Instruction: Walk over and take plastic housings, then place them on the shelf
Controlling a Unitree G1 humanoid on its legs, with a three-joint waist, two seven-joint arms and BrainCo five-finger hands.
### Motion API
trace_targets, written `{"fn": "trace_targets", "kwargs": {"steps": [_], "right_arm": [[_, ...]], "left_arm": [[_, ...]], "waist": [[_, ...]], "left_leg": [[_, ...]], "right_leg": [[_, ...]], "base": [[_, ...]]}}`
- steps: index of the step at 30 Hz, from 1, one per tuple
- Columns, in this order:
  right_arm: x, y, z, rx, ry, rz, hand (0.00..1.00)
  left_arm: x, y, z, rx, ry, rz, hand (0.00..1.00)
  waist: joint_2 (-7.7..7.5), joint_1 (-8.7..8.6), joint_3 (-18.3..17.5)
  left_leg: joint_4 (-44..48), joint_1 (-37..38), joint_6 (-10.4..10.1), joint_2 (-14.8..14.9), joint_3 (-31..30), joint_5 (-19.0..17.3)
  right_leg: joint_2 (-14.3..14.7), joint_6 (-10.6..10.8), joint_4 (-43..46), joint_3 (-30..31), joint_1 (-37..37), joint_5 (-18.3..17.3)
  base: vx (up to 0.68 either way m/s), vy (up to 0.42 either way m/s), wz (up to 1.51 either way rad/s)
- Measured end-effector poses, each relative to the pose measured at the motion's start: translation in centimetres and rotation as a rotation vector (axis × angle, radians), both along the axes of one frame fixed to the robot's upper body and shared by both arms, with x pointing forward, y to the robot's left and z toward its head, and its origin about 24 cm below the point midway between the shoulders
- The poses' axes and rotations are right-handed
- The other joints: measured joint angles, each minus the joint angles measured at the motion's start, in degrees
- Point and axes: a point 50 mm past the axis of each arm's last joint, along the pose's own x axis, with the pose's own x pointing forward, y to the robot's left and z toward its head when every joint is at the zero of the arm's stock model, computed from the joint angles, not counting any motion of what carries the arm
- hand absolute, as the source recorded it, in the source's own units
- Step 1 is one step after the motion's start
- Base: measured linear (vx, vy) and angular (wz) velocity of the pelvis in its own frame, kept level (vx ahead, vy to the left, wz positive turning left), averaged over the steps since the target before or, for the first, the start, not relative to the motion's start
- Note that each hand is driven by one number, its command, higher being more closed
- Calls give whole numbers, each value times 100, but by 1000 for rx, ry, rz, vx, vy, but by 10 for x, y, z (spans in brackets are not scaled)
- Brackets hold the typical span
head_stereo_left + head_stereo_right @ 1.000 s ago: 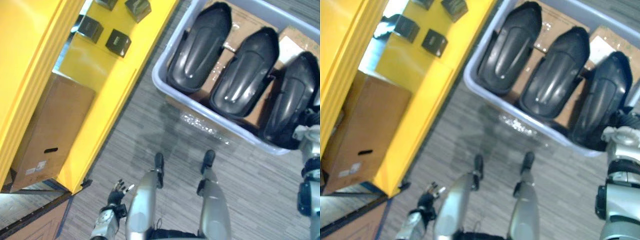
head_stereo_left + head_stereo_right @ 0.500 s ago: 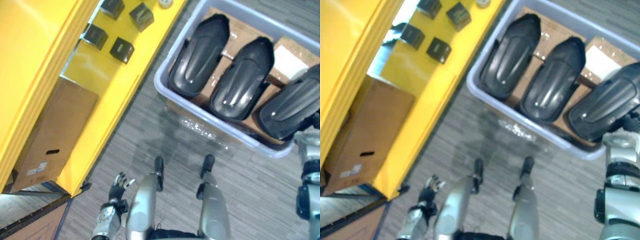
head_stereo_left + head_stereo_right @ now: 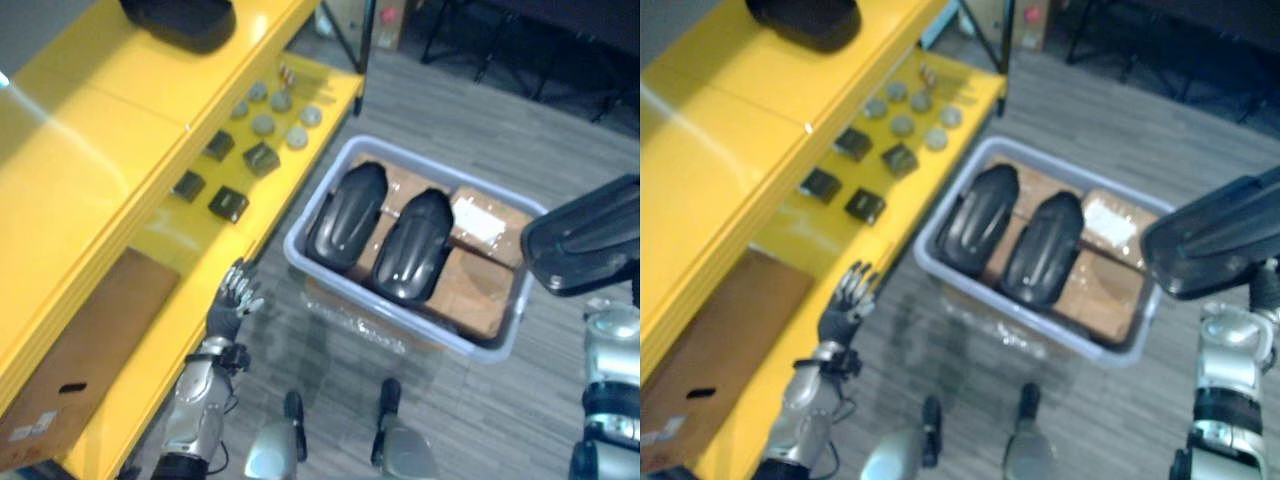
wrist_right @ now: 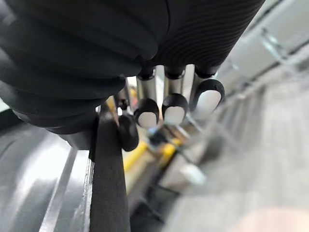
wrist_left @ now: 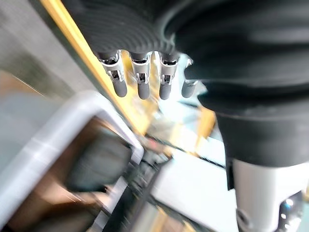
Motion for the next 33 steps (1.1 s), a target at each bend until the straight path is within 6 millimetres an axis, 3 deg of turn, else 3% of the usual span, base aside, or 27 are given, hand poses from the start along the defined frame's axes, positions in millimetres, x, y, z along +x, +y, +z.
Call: {"fn": "trace_targets", "kwargs": {"steps": [3, 7, 8, 14, 24, 29, 33], "right_arm": [[8, 22, 14, -107, -49, 75, 100], [20, 48, 34, -264, -84, 222, 100], [25, 58, 38, -313, -88, 288, 100], [51, 110, 62, -472, -144, 580, 100], [71, 169, 65, -627, -141, 842, 100], [78, 183, 59, -663, -131, 862, 100], [80, 189, 49, -693, -97, 877, 100]], "left_arm": [[9, -3, 14, 35, -31, -60, 0], [23, 0, 36, 109, -70, -85, 0], [27, 1, 45, 151, -98, -73, 0], [49, 3, 79, 327, -173, 9, 0], [57, 8, 60, 391, -20, 40, 0], [58, 2, 49, 245, 50, -31, 0], [56, -15, 41, 149, 92, -141, 0]], "waist": [[-25, -14, -314], [-79, -10, -438], [-145, -2, -559], [-149, 8, -883], [-327, 214, -1011], [-342, 295, -1022], [-359, 296, -1040]], "left_leg": [[-145, 207, -32, -4, 24, 51], [-468, 500, -65, -27, 17, 234], [-561, 488, -74, -54, 18, 276], [-963, 612, -99, 2, 161, 576], [-1087, 665, -124, -34, -127, 748], [-1105, 631, -120, -39, -144, 782], [-1232, 641, -116, -39, -218, 883]], "right_leg": [[-1, -1, -1, -9, 126, -1], [-14, 1, -2, -171, 316, -25], [-41, -31, -3, -256, 310, -123], [-48, -44, -3, -461, 330, -135], [-69, -47, -7, -777, 499, -132], [-71, -48, -7, -794, 500, -133], [-67, -50, -7, -872, 499, -131]], "base": [[-4, 0, -3], [-67, -23, 7], [-112, -52, 9], [-59, -28, 14], [-10, -5, 16], [-54, -7, 4], [-43, -9, 8]]}}
